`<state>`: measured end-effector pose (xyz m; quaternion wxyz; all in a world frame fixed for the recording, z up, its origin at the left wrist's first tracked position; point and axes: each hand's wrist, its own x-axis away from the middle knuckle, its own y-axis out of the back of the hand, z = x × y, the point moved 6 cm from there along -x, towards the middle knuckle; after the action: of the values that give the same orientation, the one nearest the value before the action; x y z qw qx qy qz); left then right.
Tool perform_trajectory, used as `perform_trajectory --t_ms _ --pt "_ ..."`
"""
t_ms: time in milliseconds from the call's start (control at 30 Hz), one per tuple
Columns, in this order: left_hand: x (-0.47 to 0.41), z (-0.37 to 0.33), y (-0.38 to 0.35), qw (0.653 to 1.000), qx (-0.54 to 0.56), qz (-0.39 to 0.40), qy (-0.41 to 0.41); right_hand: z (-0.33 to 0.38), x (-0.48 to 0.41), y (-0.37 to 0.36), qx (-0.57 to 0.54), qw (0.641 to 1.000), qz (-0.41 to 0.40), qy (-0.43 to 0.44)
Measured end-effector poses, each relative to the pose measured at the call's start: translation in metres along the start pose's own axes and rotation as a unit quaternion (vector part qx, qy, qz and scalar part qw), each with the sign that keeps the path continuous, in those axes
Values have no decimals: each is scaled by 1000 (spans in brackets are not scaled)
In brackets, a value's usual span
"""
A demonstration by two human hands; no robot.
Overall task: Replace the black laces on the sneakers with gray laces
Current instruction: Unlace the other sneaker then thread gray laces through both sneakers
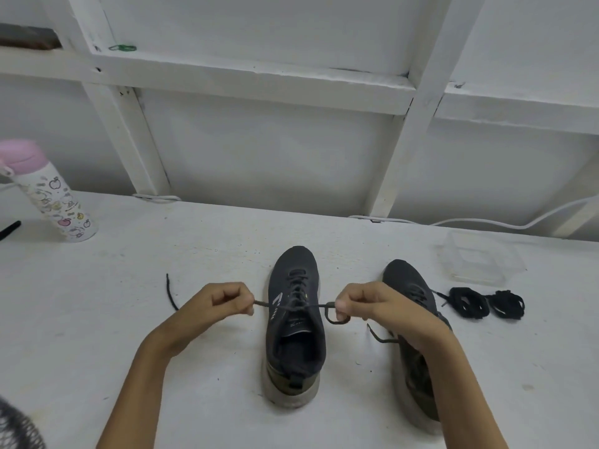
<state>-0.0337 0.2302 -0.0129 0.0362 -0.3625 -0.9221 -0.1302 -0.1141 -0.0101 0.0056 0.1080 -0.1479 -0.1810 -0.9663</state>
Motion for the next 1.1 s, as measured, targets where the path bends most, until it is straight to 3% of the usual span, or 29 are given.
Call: perform_trajectory --t_ms 100,200,433,667,867,1100 --pt "0 -16 -4 991 124 -9 -48 14 4 -1 -76 993 48 79" --pt "-3 -32 -15 982 174 -21 -66 22 2 -1 -125 984 39 121" --pt "-20 -40 -45 940 329 -92 7 38 -15 -8 -179 966 -15 184" --pt "-22 -51 -51 930 339 -142 4 47 -25 -15 -271 942 -85 176" --pt "-21 -53 -55 937 327 -125 -27 53 -25 -21 -356 913 -92 174" --pt "-22 -51 -52 933 314 -175 -35 49 -27 -26 -361 912 -65 184"
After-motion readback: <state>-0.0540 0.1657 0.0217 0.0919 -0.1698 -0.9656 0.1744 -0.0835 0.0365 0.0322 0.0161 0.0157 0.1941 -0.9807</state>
